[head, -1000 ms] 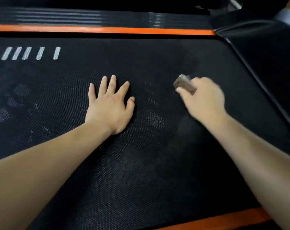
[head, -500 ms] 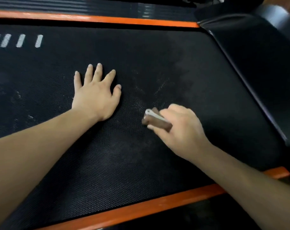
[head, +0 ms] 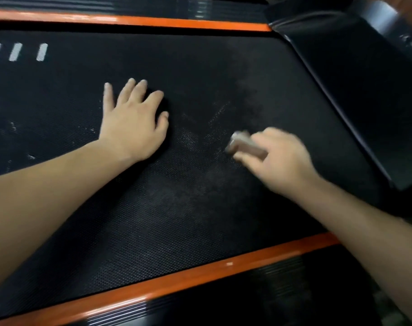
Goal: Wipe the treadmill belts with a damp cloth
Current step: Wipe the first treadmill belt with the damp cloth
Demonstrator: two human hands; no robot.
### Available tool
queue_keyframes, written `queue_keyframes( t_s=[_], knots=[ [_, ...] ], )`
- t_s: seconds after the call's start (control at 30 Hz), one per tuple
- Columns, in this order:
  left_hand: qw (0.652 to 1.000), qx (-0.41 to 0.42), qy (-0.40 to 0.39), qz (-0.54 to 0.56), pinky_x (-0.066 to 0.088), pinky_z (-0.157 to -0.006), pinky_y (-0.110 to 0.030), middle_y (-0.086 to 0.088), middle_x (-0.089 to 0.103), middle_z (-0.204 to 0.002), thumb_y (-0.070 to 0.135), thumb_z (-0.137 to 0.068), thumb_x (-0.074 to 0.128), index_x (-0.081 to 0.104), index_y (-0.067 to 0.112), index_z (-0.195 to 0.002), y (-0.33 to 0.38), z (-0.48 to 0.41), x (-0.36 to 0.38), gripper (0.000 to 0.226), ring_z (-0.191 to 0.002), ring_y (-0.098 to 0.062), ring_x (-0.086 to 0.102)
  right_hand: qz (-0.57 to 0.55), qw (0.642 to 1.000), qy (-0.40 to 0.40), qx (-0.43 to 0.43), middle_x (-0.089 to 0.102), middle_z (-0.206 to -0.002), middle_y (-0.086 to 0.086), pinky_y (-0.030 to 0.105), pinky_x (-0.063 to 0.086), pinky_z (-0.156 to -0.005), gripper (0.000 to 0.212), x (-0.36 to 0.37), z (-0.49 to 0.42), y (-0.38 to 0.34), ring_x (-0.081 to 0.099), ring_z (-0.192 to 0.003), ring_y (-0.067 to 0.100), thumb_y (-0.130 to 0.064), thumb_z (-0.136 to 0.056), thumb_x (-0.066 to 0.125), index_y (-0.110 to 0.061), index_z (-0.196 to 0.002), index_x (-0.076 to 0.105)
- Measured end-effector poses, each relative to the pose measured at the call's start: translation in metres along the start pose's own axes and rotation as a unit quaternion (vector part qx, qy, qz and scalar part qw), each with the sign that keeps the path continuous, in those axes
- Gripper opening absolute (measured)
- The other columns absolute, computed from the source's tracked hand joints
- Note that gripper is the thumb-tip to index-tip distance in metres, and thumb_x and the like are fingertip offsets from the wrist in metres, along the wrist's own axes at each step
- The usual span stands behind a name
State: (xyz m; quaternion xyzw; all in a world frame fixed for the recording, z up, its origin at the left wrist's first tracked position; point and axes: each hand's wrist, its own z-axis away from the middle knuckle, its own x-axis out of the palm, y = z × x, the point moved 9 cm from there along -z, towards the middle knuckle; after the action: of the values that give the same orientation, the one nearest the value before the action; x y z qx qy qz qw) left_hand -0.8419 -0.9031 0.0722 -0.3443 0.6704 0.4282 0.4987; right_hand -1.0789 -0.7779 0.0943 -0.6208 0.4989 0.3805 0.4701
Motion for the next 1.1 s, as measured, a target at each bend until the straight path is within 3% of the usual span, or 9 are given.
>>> queue_keyframes(
  t_s=[0.1,0.2,0.3,0.5,0.7,0.77,0.87,1.03,1.1],
  knots=[
    [0.998,0.027,-0.015,0.054,0.002,-0.127,-0.059,-0.014,0.031,-0.166,0.039,-0.105,0.044,0.045,0.020,-0.152,0.035,0.001,0.000,0.051,-0.157,-0.032,0.016,0.031,0.985,0.012,0.167,0.050,-0.080,-0.003,0.033,0.033,-0.064,0.043,-0.009,-0.015,0.059,0.059,-0.080,0.029,-0.059,-0.090,0.061,-0.019,-0.076,0.053],
    [0.994,0.030,-0.043,0.097,0.002,-0.128,-0.055,-0.013,0.026,-0.168,0.042,-0.104,0.043,0.042,0.024,-0.154,0.070,0.000,0.015,0.052,-0.158,-0.030,0.013,0.016,0.996,0.020,0.090,0.049,-0.079,-0.003,0.034,0.037,-0.065,0.043,-0.007,0.005,0.021,0.057,-0.076,0.026,-0.061,-0.088,0.057,-0.020,-0.075,0.054],
    [0.995,0.024,-0.060,0.076,-0.002,-0.127,-0.056,-0.013,0.018,-0.171,0.044,-0.105,0.038,0.038,0.026,-0.155,0.084,-0.001,0.035,0.053,-0.159,-0.031,0.005,-0.056,0.998,-0.022,0.018,0.046,-0.073,-0.006,0.035,0.041,-0.063,0.042,0.002,0.022,-0.005,0.052,-0.069,0.020,-0.058,-0.085,0.064,-0.021,-0.070,0.053],
    [0.997,0.029,-0.062,0.029,-0.007,-0.126,-0.057,-0.012,0.007,-0.173,0.048,-0.106,0.026,0.026,0.028,-0.161,0.087,0.003,0.044,0.058,-0.160,-0.031,-0.004,0.017,0.981,0.043,0.190,0.057,-0.084,0.001,0.035,0.041,-0.066,0.045,-0.011,-0.032,0.083,0.060,-0.081,0.028,-0.058,-0.087,0.064,-0.016,-0.076,0.053],
    [0.997,0.029,-0.073,0.003,-0.008,-0.126,-0.057,-0.011,0.001,-0.173,0.052,-0.105,0.021,0.018,0.031,-0.163,0.088,0.002,0.046,0.062,-0.159,-0.030,-0.009,-0.062,0.997,-0.039,0.036,0.049,-0.074,-0.005,0.035,0.040,-0.060,0.043,0.005,-0.010,0.028,0.051,-0.067,0.018,-0.057,-0.083,0.068,-0.019,-0.070,0.053],
    [0.997,0.029,-0.075,0.001,-0.009,-0.126,-0.057,-0.011,0.002,-0.173,0.053,-0.105,0.020,0.018,0.031,-0.163,0.088,0.002,0.046,0.062,-0.159,-0.030,-0.009,-0.029,0.998,0.002,0.061,0.052,-0.077,-0.003,0.036,0.043,-0.063,0.044,0.000,-0.039,0.056,0.055,-0.073,0.023,-0.064,-0.082,0.061,-0.022,-0.072,0.051],
    [0.997,0.026,-0.077,-0.005,-0.009,-0.126,-0.056,-0.010,0.002,-0.174,0.055,-0.105,0.019,0.017,0.032,-0.164,0.088,0.002,0.047,0.063,-0.159,-0.029,-0.010,-0.001,0.982,0.038,0.184,0.058,-0.088,0.002,0.038,0.045,-0.071,0.040,-0.006,-0.072,0.098,0.059,-0.086,0.030,-0.058,-0.087,0.064,-0.019,-0.079,0.055],
    [0.997,0.024,-0.079,-0.009,-0.009,-0.126,-0.054,-0.009,-0.001,-0.174,0.058,-0.104,0.018,0.014,0.034,-0.164,0.088,0.001,0.047,0.065,-0.159,-0.029,-0.012,-0.060,0.996,-0.019,0.070,0.053,-0.080,-0.002,0.037,0.044,-0.064,0.036,0.010,-0.050,0.048,0.054,-0.073,0.021,-0.053,-0.085,0.070,-0.019,-0.078,0.060],
    [0.997,0.016,-0.080,-0.018,-0.009,-0.127,-0.054,-0.011,-0.006,-0.173,0.060,-0.103,0.018,0.012,0.035,-0.164,0.086,0.000,0.048,0.067,-0.159,-0.031,-0.014,-0.061,0.996,-0.041,0.043,0.049,-0.076,-0.005,0.039,0.045,-0.064,0.037,0.009,-0.053,0.050,0.053,-0.071,0.021,-0.055,-0.084,0.069,-0.025,-0.071,0.053]
  ],
)
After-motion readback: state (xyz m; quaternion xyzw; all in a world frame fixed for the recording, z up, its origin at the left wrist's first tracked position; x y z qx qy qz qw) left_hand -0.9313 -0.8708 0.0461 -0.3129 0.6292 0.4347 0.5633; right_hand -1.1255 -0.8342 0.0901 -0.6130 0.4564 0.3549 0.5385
